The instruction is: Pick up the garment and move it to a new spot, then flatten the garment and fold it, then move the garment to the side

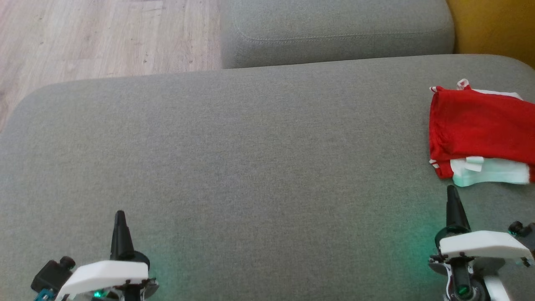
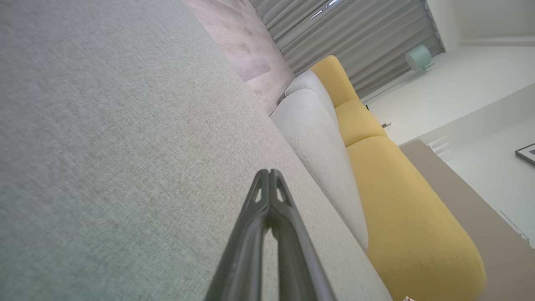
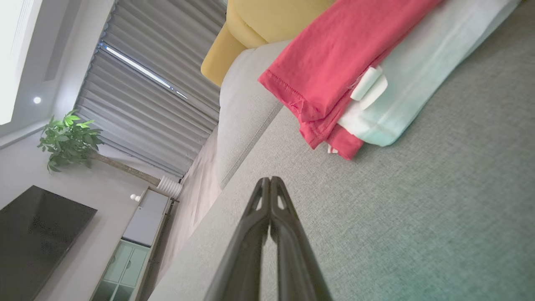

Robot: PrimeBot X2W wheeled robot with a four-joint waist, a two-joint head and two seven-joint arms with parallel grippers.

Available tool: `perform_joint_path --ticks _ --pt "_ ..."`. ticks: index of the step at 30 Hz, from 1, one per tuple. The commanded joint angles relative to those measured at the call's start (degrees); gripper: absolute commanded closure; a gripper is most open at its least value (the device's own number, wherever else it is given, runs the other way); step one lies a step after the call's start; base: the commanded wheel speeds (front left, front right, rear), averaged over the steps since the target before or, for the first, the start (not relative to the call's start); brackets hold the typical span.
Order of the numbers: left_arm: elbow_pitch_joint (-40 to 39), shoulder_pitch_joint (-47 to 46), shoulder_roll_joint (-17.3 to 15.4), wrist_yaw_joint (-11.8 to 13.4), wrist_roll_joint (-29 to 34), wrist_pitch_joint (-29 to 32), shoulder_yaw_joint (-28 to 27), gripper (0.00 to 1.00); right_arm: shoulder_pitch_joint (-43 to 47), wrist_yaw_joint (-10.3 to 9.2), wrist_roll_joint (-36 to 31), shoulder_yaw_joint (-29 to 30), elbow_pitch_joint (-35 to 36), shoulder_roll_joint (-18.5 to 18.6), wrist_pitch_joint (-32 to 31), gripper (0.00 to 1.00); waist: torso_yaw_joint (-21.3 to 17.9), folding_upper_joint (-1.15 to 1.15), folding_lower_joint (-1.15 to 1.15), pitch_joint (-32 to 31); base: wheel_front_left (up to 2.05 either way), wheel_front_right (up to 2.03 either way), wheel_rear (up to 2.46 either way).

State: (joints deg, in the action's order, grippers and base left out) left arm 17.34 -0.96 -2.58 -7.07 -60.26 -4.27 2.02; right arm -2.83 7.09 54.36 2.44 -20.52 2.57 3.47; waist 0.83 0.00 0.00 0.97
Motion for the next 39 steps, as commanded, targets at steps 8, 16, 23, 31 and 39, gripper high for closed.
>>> perform_joint_path --ticks 8,16,23,31,39 --pt "-2.2 -3.1 -0.7 -0.2 -5.2 1.6 -2.2 1.0 -2.9 0.24 6.1 0.3 2.8 0.2 -1.6 1.0 -0.1 0.0 0.0 -0.1 0.0 0.0 0.0" --pt "-2.4 -3.4 -0.7 -0.3 -9.0 2.8 -2.9 1.0 -2.9 0.26 10.5 0.8 3.3 0.2 -2.8 1.0 -0.2 0.0 0.0 -0.2 0.0 0.0 0.0" --pt "-2.6 -3.7 -0.7 -0.3 -13.3 4.1 -3.8 1.0 -3.0 0.28 15.5 1.4 3.9 0.2 -4.1 1.0 -0.3 0.0 0.0 -0.3 0.0 0.0 0.0" --pt "-2.7 -4.1 -0.7 -0.3 -17.6 5.5 -4.8 1.0 -3.1 0.31 20.5 2.0 4.5 0.3 -5.4 1.0 -0.4 0.0 0.0 -0.4 0.0 0.0 0.0" --pt "-2.9 -4.4 -0.8 -0.4 -21.9 6.9 -5.7 1.0 -3.2 0.33 25.5 2.6 5.1 0.3 -6.7 1.0 -0.6 0.0 0.0 -0.5 0.0 0.0 0.0"
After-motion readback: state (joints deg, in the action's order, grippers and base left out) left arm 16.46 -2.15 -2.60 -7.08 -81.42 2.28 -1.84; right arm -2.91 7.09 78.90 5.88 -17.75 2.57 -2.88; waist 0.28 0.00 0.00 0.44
